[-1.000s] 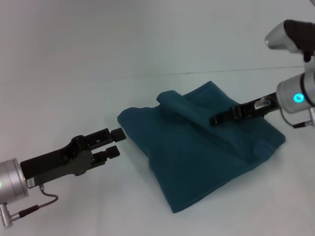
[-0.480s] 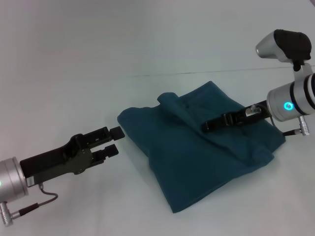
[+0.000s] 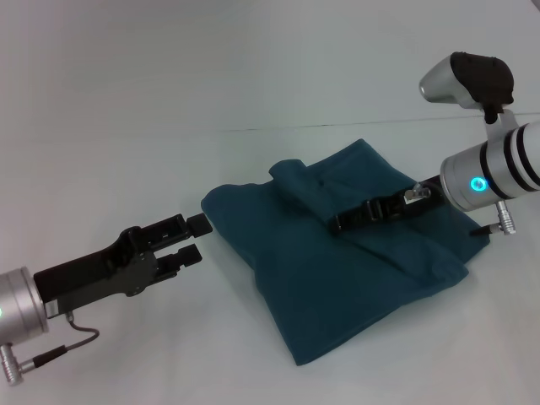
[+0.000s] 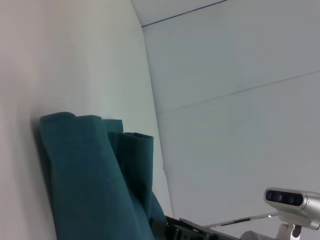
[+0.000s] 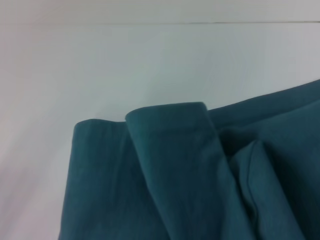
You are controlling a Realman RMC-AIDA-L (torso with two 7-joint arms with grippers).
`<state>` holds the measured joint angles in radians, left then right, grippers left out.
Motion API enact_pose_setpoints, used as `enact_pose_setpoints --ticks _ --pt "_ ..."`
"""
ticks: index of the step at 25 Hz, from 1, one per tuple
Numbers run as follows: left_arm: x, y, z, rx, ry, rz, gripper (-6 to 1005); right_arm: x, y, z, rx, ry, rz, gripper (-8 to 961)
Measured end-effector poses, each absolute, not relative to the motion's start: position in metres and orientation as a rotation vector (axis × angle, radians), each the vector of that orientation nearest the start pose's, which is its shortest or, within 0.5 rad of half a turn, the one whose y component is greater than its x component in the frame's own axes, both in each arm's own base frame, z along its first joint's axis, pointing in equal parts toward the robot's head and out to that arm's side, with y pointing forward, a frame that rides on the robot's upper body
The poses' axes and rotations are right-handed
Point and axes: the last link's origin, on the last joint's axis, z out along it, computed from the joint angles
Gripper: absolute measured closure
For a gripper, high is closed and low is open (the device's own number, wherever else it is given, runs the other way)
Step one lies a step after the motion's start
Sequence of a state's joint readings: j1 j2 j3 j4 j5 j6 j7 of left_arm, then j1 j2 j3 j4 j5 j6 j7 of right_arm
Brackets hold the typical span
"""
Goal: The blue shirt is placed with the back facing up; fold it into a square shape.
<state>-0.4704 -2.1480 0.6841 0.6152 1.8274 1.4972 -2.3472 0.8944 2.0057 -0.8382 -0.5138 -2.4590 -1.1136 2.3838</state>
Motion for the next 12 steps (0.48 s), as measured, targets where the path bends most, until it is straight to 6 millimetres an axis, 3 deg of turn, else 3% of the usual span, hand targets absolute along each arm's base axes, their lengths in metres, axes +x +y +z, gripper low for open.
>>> enact_pose_setpoints --ticks 8,12 --pt "-0.2584 0.3221 -0.0188 -2.089 -2.063 -1.162 266 0.2308 0.4344 -0.008 -2.307 1.455 0.098 76" --pt "-0.2579 0.3226 -0.0188 -2.088 -2.064 -1.163 266 0.2286 0.4354 -0.0087 -2.312 1.447 0.093 227"
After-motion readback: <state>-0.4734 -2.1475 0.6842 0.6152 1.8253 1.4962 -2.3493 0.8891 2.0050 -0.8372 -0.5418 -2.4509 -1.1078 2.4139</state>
